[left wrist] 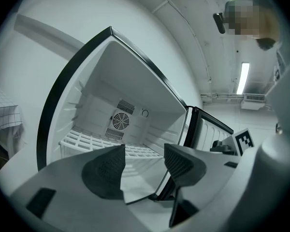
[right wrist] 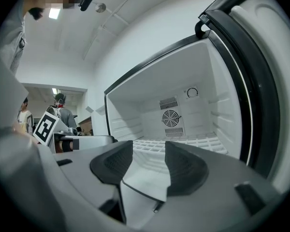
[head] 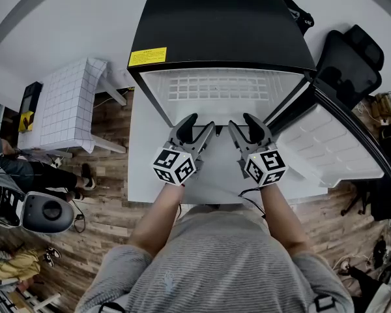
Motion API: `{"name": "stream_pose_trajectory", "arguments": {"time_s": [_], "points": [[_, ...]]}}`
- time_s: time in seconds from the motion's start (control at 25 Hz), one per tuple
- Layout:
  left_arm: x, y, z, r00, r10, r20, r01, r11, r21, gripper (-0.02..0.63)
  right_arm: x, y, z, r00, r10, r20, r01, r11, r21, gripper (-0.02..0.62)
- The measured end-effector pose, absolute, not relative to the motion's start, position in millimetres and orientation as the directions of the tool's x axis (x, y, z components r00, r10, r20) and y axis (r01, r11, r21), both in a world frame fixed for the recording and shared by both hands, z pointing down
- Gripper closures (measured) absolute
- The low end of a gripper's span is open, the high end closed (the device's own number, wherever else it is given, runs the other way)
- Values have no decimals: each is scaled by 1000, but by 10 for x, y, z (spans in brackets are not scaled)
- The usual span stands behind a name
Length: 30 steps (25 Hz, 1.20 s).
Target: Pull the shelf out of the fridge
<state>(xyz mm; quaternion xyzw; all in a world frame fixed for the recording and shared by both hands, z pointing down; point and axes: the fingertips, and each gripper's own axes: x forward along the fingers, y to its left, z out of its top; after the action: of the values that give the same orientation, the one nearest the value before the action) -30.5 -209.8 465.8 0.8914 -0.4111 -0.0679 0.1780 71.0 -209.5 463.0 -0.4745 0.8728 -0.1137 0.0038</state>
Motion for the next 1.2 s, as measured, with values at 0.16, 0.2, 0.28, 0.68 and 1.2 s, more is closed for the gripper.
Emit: {"name": "stream_pose_trajectory", "arguments": {"time_s": [0.16,0.2,0.28,0.68,1.2], "points": [[-303,-2121,4648,659,-752,19,-712,-615,340,364,720,-2138,4594,-555,-828,84,-825,535,-183,397],[-304,-2131,4642,660,-751,15,-711,-618,336,365,723,-2149,4584,-557,-827,79,-824,537,-180,397],[-295,-2154,4627,665,-747,8,-709,-627,323,365,729,-2174,4577,-557,-827,75,-825,539,-171,397],[-279,-2274,4701,669,-743,29,-713,-630,309,364,680,-2277,4699,-554,-827,96,-827,534,-178,397],[-289,-2365,4854,656,-752,62,-723,-603,337,364,713,-2347,4834,-541,-831,127,-836,515,-188,397]]}}
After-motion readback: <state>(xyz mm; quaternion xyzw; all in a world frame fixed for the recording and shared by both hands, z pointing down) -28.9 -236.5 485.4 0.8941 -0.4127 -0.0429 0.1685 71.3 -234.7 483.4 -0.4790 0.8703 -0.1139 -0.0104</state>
